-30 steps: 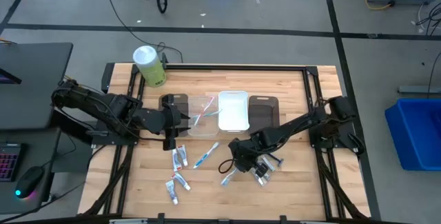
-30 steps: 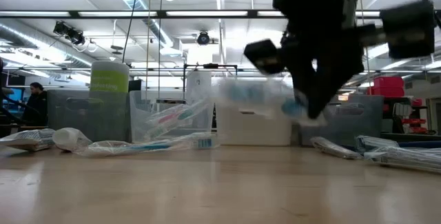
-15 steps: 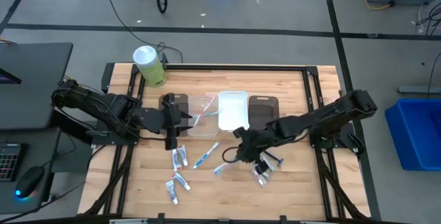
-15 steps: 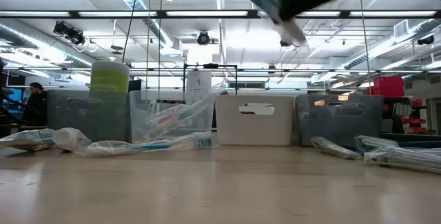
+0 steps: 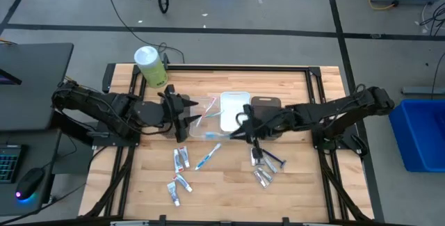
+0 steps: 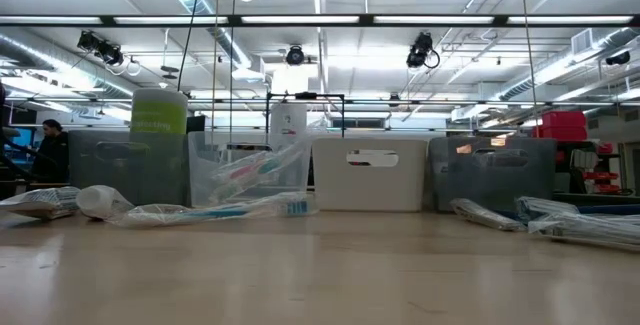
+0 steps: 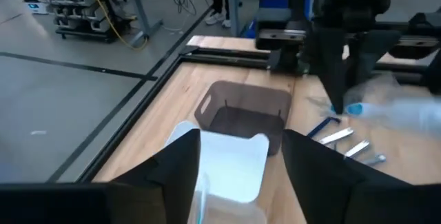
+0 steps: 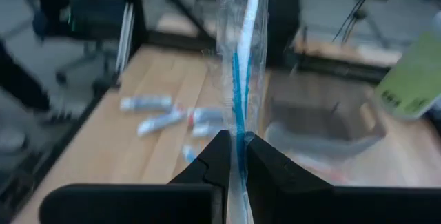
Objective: Pick & Place Travel size toiletries
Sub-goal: Put the blue toothbrush into the transparent bin
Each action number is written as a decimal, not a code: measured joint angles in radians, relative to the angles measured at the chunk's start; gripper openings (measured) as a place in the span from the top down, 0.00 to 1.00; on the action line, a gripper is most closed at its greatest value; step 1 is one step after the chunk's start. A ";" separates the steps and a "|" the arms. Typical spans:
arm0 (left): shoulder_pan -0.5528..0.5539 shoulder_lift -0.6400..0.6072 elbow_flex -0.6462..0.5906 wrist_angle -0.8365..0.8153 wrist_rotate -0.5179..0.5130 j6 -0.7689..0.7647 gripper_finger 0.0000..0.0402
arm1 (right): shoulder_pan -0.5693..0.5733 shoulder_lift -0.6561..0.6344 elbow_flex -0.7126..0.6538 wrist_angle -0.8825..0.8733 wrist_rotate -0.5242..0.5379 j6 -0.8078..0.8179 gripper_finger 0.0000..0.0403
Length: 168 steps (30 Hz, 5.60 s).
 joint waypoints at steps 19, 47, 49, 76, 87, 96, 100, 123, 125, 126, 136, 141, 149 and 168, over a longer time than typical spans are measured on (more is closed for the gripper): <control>0.098 0.000 0.000 0.356 0.218 0.037 0.34 | -0.077 -0.015 0.000 0.373 0.130 0.049 0.91; 0.183 0.142 0.000 0.686 0.318 0.084 0.44 | -0.097 -0.013 0.000 0.380 0.156 0.089 0.91; 0.183 0.140 0.000 0.690 0.312 0.097 0.50 | -0.097 -0.013 0.000 0.380 0.155 0.088 0.91; 0.182 0.140 0.000 0.690 0.303 0.114 0.94 | -0.097 -0.013 0.000 0.374 0.145 0.084 0.91; 0.182 0.140 0.000 0.690 0.299 0.121 0.95 | -0.097 -0.013 0.000 0.374 0.145 0.079 0.91; 0.183 0.140 0.000 0.691 0.285 0.150 0.96 | -0.097 -0.013 0.000 0.374 0.146 0.078 0.91; 0.183 0.140 0.000 0.691 0.285 0.151 0.95 | -0.097 -0.013 0.000 0.374 0.148 0.079 0.90; 0.196 -0.001 0.001 0.498 0.163 0.133 0.96 | -0.097 -0.117 -0.002 0.358 0.177 0.079 0.54; 0.196 -0.015 0.001 0.463 0.140 0.128 0.95 | -0.098 -0.129 -0.002 0.335 0.179 0.079 0.55; 0.196 -0.024 0.001 0.440 0.129 0.127 0.95 | -0.098 -0.130 -0.001 0.336 0.179 0.079 0.56; 0.196 -0.051 0.001 0.327 0.084 0.097 0.96 | -0.098 -0.134 -0.001 0.291 0.166 0.079 0.69; 0.211 -0.051 0.001 0.233 0.078 0.028 0.94 | -0.098 -0.134 -0.001 0.290 0.166 0.079 0.76; 0.279 0.001 0.002 0.093 0.117 -0.130 0.96 | -0.098 -0.134 -0.001 0.234 0.164 0.079 0.85; 0.423 0.362 0.000 0.013 0.432 -0.473 0.93 | -0.098 -0.134 0.000 0.102 0.164 0.075 0.93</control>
